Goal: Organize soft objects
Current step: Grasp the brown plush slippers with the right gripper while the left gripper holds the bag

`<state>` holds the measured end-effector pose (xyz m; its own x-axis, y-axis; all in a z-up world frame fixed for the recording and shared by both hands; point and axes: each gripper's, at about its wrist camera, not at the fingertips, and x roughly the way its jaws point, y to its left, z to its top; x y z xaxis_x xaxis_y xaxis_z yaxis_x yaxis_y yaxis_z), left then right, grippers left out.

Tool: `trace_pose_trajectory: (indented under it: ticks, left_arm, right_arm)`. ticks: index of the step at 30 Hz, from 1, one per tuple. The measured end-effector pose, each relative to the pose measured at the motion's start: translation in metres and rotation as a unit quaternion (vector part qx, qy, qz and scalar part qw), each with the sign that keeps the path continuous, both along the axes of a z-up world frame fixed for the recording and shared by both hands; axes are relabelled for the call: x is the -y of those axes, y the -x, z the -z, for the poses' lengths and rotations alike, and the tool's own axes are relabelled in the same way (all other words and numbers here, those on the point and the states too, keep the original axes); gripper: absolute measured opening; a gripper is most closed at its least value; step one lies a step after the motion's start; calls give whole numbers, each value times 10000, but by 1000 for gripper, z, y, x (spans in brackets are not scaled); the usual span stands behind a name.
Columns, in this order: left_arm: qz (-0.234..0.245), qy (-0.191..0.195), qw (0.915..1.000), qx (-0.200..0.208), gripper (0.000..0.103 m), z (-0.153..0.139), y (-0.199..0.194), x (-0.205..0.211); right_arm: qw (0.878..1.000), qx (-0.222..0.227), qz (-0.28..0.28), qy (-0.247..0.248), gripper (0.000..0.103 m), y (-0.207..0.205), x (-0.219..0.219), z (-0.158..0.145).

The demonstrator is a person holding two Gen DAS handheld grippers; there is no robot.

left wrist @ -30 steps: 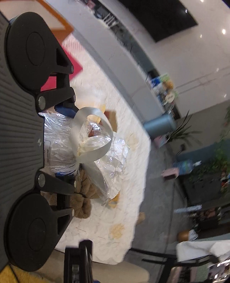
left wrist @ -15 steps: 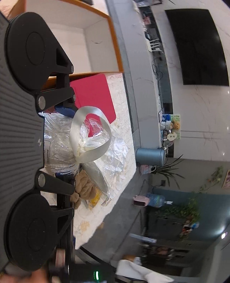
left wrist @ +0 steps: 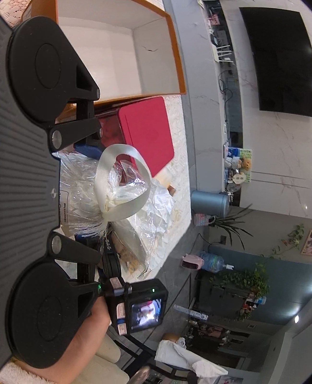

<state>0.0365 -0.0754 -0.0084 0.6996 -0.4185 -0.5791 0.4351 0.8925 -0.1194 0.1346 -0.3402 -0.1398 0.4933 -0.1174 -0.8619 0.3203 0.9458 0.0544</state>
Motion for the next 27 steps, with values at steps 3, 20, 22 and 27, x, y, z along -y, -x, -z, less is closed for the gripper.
trace_pose_trajectory:
  ticks: [3,20,22,27]
  left_arm:
    - [-116,-49,9998,-143,64,7,-7,1]
    - [-164,23,9985,-515,64,28,-12,-8]
    - [-158,17,9984,-548,64,29,-12,-7]
    - [-102,169,9972,-717,64,32,-14,-9]
  right_arm:
    - [9999,99,12,57,49,5,-2,-6]
    - [9979,-256,468,-362,78,40,-6,-17]
    - [9967,-352,447,-585,78,31,-1,-8]
    - [9967,-74,537,-598,55,34,-1,-14]
